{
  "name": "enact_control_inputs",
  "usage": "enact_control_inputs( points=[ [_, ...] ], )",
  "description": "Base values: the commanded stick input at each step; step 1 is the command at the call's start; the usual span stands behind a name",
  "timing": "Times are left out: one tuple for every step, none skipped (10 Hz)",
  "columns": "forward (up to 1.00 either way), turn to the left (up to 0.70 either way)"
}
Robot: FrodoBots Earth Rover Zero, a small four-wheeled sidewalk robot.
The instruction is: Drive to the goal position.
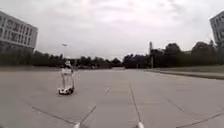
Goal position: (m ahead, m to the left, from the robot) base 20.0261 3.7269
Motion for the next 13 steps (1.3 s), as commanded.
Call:
enact_control_inputs(
  points=[
    [0.85, 0.0],
    [0.85, -0.04],
    [0.85, -0.28],
    [0.85, -0.24],
    [0.85, 0.0],
    [0.85, 0.0],
    [0.85, 0.0],
    [0.85, 0.0],
    [0.85, 0.0],
    [0.85, 0.0],
    [0.85, 0.0],
    [0.85, 0.0],
    [0.85, 0.0]
  ],
)
